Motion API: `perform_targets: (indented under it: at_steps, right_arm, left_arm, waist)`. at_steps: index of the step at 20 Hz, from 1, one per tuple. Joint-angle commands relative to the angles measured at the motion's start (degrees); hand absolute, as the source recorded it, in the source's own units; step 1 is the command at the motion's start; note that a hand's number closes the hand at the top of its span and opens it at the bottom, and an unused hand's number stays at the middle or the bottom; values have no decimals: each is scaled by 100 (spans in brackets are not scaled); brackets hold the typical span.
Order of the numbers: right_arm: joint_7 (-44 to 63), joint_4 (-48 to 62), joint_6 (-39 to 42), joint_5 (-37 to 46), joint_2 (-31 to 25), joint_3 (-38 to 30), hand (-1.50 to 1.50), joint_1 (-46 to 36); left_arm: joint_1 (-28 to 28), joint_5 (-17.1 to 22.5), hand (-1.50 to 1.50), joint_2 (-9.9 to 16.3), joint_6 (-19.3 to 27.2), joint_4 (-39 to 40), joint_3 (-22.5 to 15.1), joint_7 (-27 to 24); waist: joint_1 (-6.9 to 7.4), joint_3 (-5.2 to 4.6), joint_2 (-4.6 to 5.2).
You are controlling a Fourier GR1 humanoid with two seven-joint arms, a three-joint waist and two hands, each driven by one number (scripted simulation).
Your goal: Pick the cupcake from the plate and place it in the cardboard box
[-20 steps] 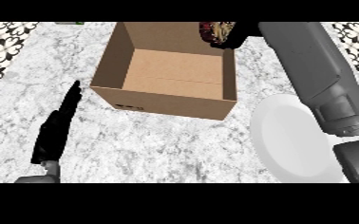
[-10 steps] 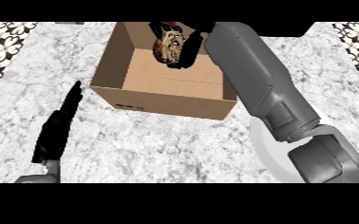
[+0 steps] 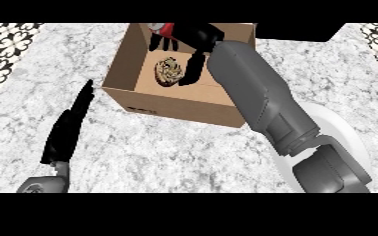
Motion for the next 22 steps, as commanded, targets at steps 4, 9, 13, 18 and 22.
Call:
perform_targets:
  at_steps: [4,9,13,18,22]
  right_arm:
    - [80,167,27,-735,31,84,-150,72]
    - [118,137,-300,-1735,32,-829,-150,76]
    - [280,321,-170,-2319,32,-1477,-150,-156]
    - [256,533,415,-2841,-710,-2112,-150,-210]
    - [424,704,220,-2988,-1202,-2367,-150,-263]
  left_arm:
    - [-129,-132,0,-105,28,68,-123,67]
    - [-56,-26,0,-13,-39,181,28,-160]
    - [66,-133,0,-197,107,-63,-134,-3]
    - [-51,-179,0,-190,162,-125,-103,87]
    - [-34,65,0,-41,-61,-70,86,35]
  waist:
    - [127,2,31]
    - [113,3,48]
    - [45,8,35]
    - [-4,11,87]
    - [59,8,103]
